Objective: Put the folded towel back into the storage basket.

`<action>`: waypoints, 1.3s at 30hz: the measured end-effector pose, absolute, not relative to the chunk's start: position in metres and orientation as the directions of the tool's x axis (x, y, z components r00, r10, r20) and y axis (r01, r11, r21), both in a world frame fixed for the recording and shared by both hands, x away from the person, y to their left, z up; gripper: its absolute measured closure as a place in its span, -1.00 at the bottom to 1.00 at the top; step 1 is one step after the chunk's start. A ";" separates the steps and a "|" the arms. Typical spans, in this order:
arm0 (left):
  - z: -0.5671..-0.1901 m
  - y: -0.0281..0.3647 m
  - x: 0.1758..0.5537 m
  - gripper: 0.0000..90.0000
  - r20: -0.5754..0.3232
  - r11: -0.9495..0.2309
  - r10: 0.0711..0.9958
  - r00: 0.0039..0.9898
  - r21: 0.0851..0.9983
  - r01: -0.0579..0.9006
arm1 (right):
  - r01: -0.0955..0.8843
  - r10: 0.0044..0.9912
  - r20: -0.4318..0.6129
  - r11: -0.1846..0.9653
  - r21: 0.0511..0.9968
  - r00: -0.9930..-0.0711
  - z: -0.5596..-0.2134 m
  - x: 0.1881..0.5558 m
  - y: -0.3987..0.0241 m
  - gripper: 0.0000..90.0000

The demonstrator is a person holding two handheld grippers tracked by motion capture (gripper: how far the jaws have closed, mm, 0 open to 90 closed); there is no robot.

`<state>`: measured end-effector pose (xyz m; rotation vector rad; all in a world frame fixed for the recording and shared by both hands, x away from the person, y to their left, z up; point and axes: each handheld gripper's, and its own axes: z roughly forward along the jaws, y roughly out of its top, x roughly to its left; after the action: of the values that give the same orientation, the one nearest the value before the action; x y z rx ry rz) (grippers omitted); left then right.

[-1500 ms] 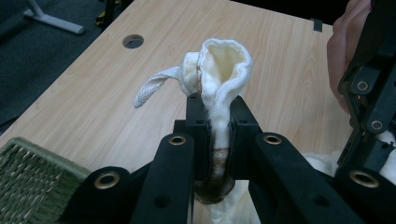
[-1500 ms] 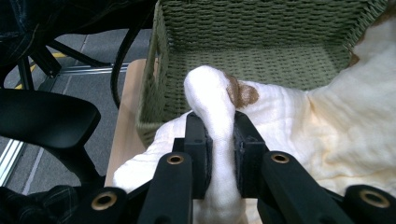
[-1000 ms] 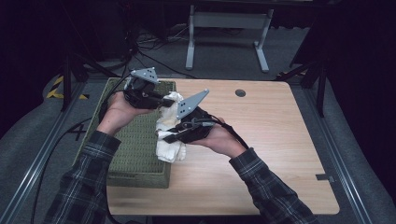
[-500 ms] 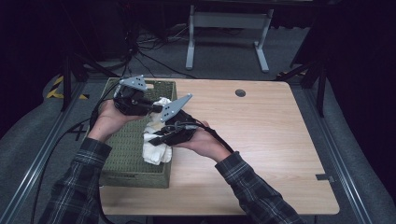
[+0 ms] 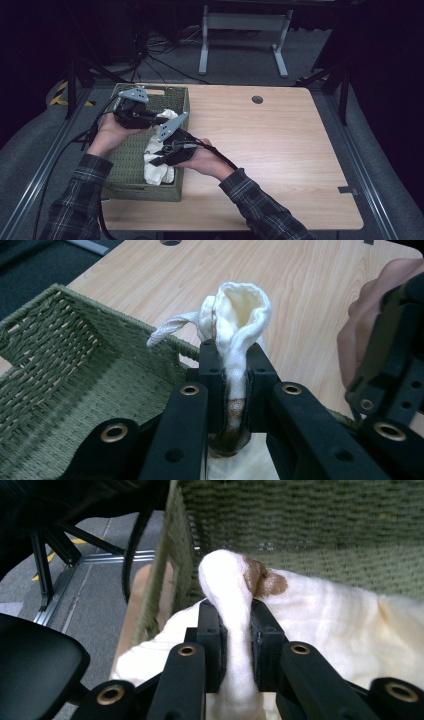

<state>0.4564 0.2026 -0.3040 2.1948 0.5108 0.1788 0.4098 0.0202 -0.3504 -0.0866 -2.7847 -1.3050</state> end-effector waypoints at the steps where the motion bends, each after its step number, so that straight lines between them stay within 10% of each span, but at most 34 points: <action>1: -0.305 0.202 0.456 0.83 -0.054 -0.547 0.422 0.905 0.781 0.302 | 0.085 0.025 0.090 0.639 0.765 -0.996 -0.353 0.410 0.019 0.76; 39: -0.314 0.197 0.475 0.82 -0.065 -0.553 0.491 0.869 0.747 0.368 | 0.117 0.164 0.020 0.613 0.781 -0.986 -0.336 0.420 -0.069 -0.28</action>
<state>0.4749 0.1967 -0.3142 2.2164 0.6176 0.1912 0.4198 -0.0694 -0.3356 -0.2500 -2.8689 -1.3836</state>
